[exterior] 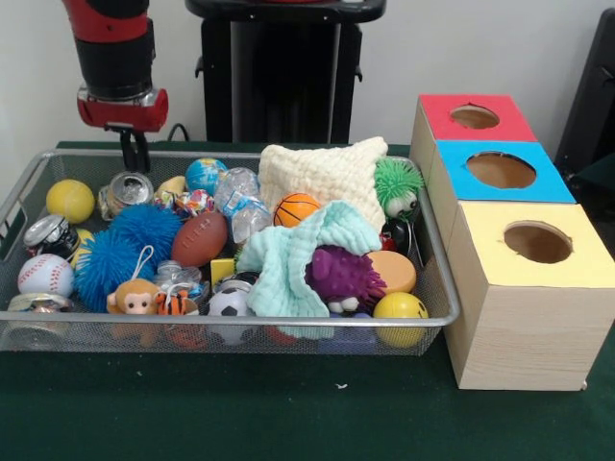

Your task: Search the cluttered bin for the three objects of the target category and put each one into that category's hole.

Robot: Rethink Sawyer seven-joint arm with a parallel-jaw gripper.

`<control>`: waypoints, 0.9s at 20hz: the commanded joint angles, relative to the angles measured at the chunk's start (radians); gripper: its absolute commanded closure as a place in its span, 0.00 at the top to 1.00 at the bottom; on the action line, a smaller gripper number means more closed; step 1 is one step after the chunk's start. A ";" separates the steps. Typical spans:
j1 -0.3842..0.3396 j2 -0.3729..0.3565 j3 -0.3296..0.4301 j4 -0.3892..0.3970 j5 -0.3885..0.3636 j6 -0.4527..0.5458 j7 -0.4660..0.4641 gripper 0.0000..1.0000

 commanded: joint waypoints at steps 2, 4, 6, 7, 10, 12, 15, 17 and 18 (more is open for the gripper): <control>-0.023 -0.051 0.120 0.071 0.060 0.047 0.113 1.00; -0.023 -0.046 0.122 0.074 0.057 0.041 0.109 1.00; -0.019 -0.042 0.117 0.073 0.060 0.044 0.118 1.00; -0.020 -0.038 0.122 0.073 0.065 0.037 0.125 1.00; -0.019 -0.032 0.121 0.079 0.081 0.023 0.151 1.00; -0.027 -0.024 0.130 0.086 0.093 -0.002 0.164 1.00; -0.041 0.003 0.147 0.096 0.091 -0.074 0.176 1.00; -0.050 0.018 0.159 0.101 0.089 -0.115 0.183 1.00; -0.051 0.026 0.160 0.102 0.088 -0.129 0.186 1.00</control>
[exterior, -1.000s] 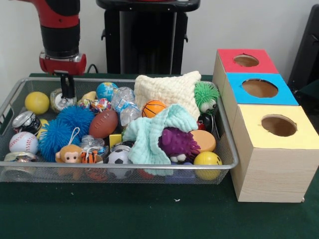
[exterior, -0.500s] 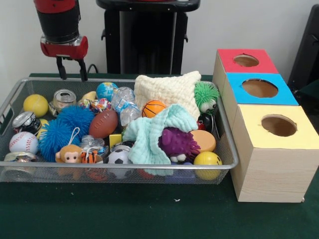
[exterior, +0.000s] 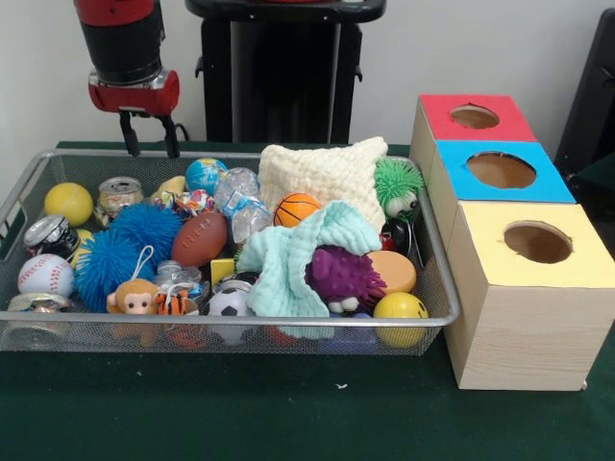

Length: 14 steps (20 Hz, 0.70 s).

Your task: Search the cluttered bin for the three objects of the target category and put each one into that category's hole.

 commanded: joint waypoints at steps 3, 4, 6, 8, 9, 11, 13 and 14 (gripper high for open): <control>-0.026 0.081 0.132 0.043 0.047 -0.165 0.182 1.00; -0.026 0.086 0.133 0.043 0.046 -0.176 0.184 1.00; -0.029 0.091 0.141 0.043 0.046 -0.193 0.186 1.00; -0.034 0.101 0.150 0.039 0.040 -0.219 0.187 1.00; -0.038 0.106 0.156 0.039 0.038 -0.239 0.190 1.00; -0.040 0.116 0.159 0.038 0.044 -0.245 0.197 1.00; -0.045 0.126 0.164 0.045 0.056 -0.245 0.207 1.00; -0.047 0.131 0.166 0.048 0.063 -0.243 0.212 1.00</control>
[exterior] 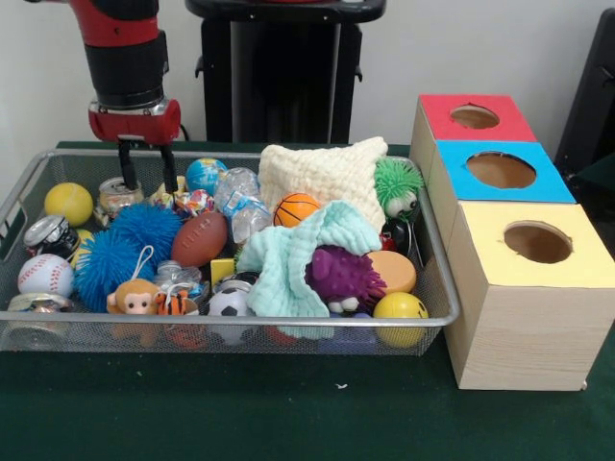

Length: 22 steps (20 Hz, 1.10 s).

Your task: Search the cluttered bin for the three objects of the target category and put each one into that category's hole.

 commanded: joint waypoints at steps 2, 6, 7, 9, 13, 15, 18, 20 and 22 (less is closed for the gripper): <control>-0.022 0.065 0.119 0.057 0.069 -0.035 0.220 1.00; -0.035 0.076 0.132 0.081 0.099 -0.024 0.237 1.00; -0.035 0.077 0.132 0.086 0.106 -0.021 0.241 1.00; -0.034 0.080 0.130 0.092 0.117 -0.018 0.243 1.00; -0.011 0.095 0.096 0.086 0.117 -0.026 0.226 1.00; -0.011 0.106 0.097 0.085 0.120 -0.044 0.230 1.00; -0.008 0.112 0.094 0.084 0.123 -0.055 0.229 1.00; -0.001 0.109 0.090 0.078 0.113 -0.065 0.221 1.00; 0.003 0.108 0.090 0.070 0.092 -0.079 0.203 0.00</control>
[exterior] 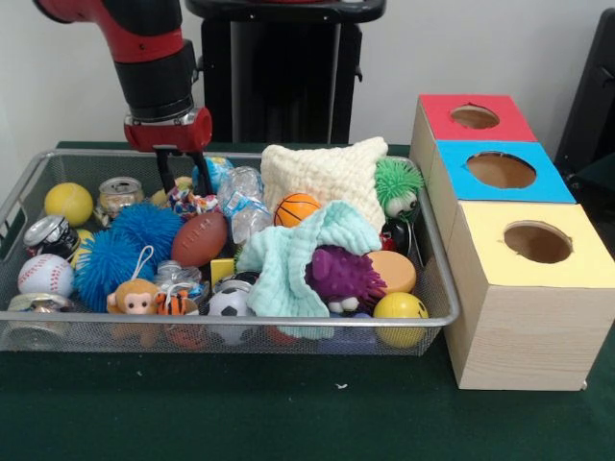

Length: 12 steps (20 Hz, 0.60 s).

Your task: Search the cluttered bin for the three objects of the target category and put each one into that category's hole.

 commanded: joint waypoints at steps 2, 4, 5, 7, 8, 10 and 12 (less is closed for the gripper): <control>0.042 0.049 0.029 0.002 -0.007 -0.087 0.191 0.00; 0.045 0.040 0.027 -0.007 -0.023 -0.119 0.186 0.00; 0.051 0.032 0.020 -0.012 -0.029 -0.118 0.178 0.00; 0.061 0.023 0.009 -0.019 -0.031 -0.114 0.171 0.00; 0.064 0.019 0.006 -0.019 -0.028 -0.109 0.170 0.00; 0.065 0.006 0.007 -0.013 -0.014 -0.088 0.171 0.00; 0.065 -0.018 0.014 -0.005 0.005 -0.050 0.173 0.00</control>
